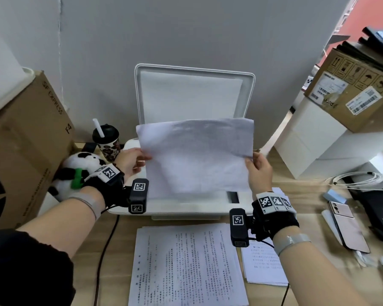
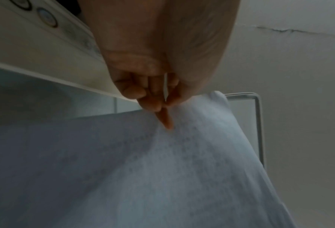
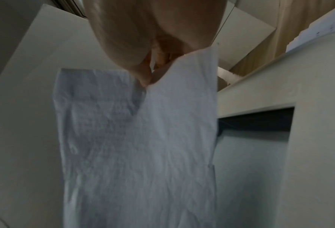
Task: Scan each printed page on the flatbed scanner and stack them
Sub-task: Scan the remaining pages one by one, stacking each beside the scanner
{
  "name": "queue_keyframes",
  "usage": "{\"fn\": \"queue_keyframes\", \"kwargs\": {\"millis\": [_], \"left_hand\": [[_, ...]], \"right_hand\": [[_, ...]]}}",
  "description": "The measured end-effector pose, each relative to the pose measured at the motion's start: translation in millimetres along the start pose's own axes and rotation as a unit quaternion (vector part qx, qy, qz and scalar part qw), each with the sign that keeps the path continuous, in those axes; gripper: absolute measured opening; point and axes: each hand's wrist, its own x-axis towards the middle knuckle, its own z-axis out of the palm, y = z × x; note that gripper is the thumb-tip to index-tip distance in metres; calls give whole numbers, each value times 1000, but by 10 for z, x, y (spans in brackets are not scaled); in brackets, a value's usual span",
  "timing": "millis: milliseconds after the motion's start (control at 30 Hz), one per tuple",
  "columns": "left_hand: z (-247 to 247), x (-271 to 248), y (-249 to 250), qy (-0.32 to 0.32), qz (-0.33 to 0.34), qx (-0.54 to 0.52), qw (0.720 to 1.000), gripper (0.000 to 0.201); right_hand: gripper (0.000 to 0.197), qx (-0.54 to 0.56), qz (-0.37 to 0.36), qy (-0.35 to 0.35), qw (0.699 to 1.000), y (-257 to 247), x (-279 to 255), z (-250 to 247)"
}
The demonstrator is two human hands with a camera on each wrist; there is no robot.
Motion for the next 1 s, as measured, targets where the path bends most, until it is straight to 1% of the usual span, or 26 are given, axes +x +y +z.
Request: {"fn": "queue_keyframes", "kwargs": {"millis": [100, 133, 200, 233, 300, 333, 367, 400, 467, 533, 567, 600, 633, 667, 733, 800, 867, 933, 967, 1000], "left_hand": [[-33, -119, 113, -26, 26, -52, 998, 38], [-50, -135, 124, -29, 35, -62, 997, 44], [-78, -167, 99, -22, 45, -58, 997, 44], [-84, -188, 62, -14, 52, -27, 998, 38], [-92, -230, -51, -10, 58, 57, 997, 18], [-104, -247, -130, -18, 54, 94, 994, 13], [-117, -264, -219, -29, 48, 125, 991, 15], [-133, -260, -318, -33, 44, 153, 987, 21], [-148, -275, -474, -10, 40, 207, 977, 36], [-154, -303, -572, 22, 42, 239, 970, 41], [-156, -306, -618, 29, 41, 251, 967, 41], [-166, -286, -669, 31, 40, 258, 965, 40], [-172, -280, -701, 31, 40, 260, 964, 37], [-174, -280, -728, 33, 41, 255, 965, 34], [-159, -295, -756, 40, 48, 240, 969, 30], [-143, -314, -761, 58, 60, 217, 973, 32], [-105, -346, -751, 78, 75, 204, 973, 32], [-53, -359, -748, 78, 82, 175, 978, 27], [-17, -375, -737, 67, 69, 129, 987, 23], [30, -422, -715, 42, 42, 56, 997, 21]], "right_hand": [[29, 22, -6, 6, 1000, -61, -34, -69], [24, 27, -11, 11, 1000, -72, -38, -90], [9, 15, -6, 6, 1000, -6, -29, -148], [12, 3, 4, -2, 1000, 70, -25, -177], [10, -5, 33, -3, 999, 149, -86, -225], [21, 1, 49, -2, 999, 145, -154, -245], [27, 11, 71, -12, 997, 189, -203, -265], [30, 15, 97, -17, 995, 236, -251, -284], [25, 1, 149, -14, 989, 313, -346, -304], [14, -45, 162, -17, 986, 391, -400, -331], [14, -58, 164, -22, 985, 428, -419, -345], [22, -60, 169, -26, 983, 447, -444, -361], [26, -68, 174, -37, 982, 466, -458, -380], [23, -93, 181, -53, 978, 445, -490, -393], [7, -160, 193, -97, 963, 437, -514, -445], [12, -191, 201, -119, 953, 469, -520, -516], [12, -196, 198, -115, 954, 478, -551, -589], [9, -174, 193, -92, 961, 485, -584, -671], [9, -148, 196, -71, 967, 478, -603, -699], [13, -106, 201, -43, 973, 504, -615, -734]]}}
